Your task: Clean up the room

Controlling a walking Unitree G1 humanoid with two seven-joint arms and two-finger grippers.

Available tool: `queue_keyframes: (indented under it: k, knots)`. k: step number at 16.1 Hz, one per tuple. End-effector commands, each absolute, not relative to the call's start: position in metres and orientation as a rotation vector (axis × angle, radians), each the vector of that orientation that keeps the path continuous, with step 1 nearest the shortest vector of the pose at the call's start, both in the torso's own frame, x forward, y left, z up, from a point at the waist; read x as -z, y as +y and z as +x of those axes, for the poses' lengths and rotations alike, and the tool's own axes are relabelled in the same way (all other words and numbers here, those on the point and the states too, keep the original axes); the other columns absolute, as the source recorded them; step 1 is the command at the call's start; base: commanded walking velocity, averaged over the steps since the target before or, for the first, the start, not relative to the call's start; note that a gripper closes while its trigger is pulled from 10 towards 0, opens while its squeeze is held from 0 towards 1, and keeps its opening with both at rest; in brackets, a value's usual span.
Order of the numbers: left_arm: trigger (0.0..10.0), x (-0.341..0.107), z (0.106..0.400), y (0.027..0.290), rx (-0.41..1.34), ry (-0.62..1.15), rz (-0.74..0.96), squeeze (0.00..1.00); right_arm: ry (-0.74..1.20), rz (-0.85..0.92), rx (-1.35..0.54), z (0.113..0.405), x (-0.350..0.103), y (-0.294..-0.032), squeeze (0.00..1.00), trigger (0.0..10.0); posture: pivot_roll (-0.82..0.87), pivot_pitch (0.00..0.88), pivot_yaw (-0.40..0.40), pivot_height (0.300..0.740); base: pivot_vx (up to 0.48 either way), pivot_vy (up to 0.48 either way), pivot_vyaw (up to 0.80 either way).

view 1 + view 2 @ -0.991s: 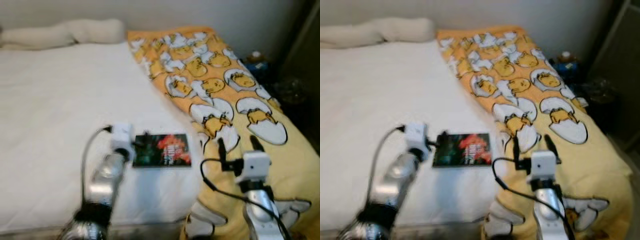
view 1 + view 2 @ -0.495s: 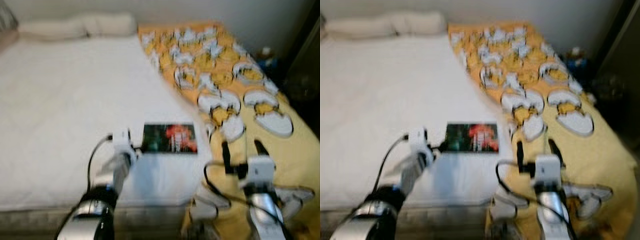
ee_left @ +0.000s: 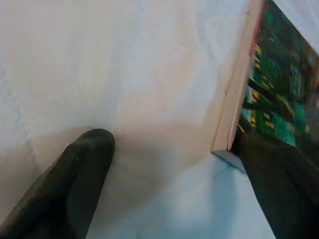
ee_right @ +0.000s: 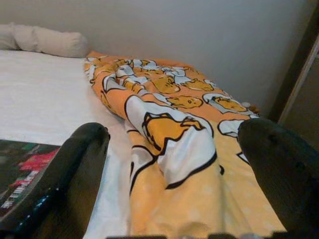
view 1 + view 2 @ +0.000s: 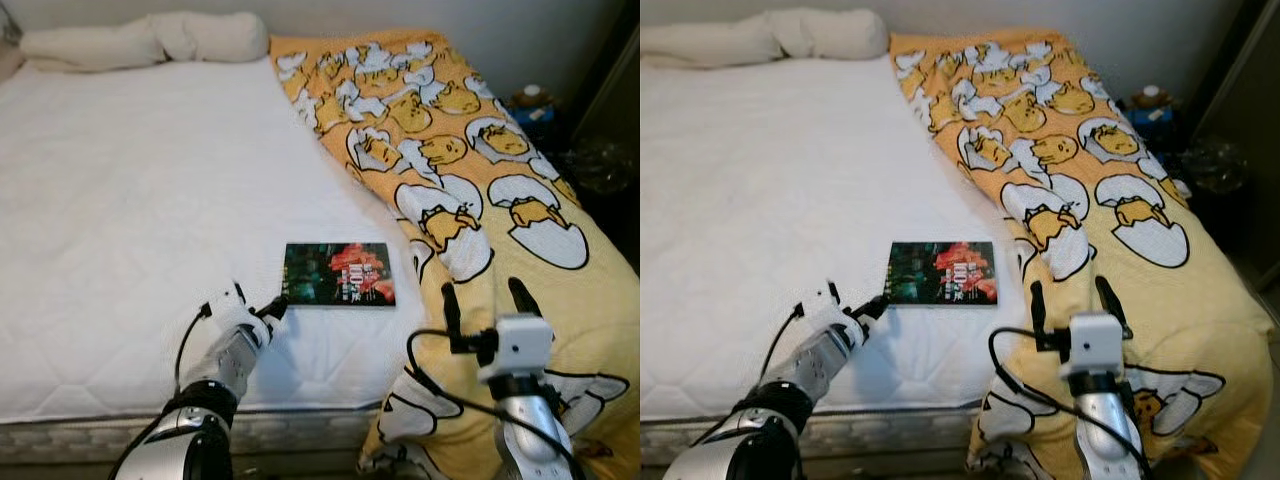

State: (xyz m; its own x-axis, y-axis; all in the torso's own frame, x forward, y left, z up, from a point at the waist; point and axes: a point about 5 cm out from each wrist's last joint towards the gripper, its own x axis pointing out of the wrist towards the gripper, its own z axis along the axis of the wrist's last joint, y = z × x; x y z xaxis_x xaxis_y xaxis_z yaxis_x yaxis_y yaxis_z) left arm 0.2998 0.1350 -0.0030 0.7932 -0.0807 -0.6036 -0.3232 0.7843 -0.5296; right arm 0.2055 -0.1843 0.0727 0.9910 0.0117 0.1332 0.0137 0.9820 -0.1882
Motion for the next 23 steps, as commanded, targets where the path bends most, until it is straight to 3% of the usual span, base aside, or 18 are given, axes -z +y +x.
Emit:
queue_keyframes:
  k: [1, 4, 8, 14, 20, 23]
  knots:
    - [10.0, 0.003, 0.301, 0.129, -0.151, 0.657, -0.741, 0.0, -0.133, -0.189, -0.007, 0.203, -0.077, -0.187, 0.15, 10.0, -0.24, 0.073, 0.019, 0.736, 0.0, 0.0, 0.0]
    - [10.0, -0.009, 0.312, 0.117, -0.125, 0.608, -0.908, 0.0, -0.113, -0.207, -0.018, 0.194, -0.078, -0.192, 0.15, 10.0, -0.27, 0.092, 0.004, 0.736, 0.0, 0.0, 0.0]
    - [10.0, -0.009, 0.312, 0.115, -0.118, 0.598, -0.958, 0.0, -0.096, -0.206, -0.026, 0.191, -0.08, -0.19, 0.15, 10.0, -0.26, 0.099, 0.006, 0.736, 0.0, 0.0, 0.0]
    - [10.0, -0.01, 0.307, 0.084, -0.026, 0.588, -1.166, 0.0, -0.073, -0.196, -0.04, 0.187, -0.077, -0.188, 0.15, 10.0, -0.27, 0.098, 0.01, 0.736, 0.0, 0.0, 0.0]
    - [10.0, -0.019, 0.303, 0.045, 0.206, 0.598, -1.008, 0.0, -0.074, -0.187, -0.042, 0.192, -0.075, -0.184, 0.15, 10.0, -0.25, 0.099, 0.02, 0.736, 0.0, 0.0, 0.0]
    - [10.0, -0.021, 0.295, 0.015, 0.233, 0.64, -1.077, 0.0, -0.075, -0.178, -0.047, 0.194, -0.074, -0.18, 0.15, 10.0, -0.24, 0.107, 0.026, 0.736, 0.0, 0.0, 0.0]
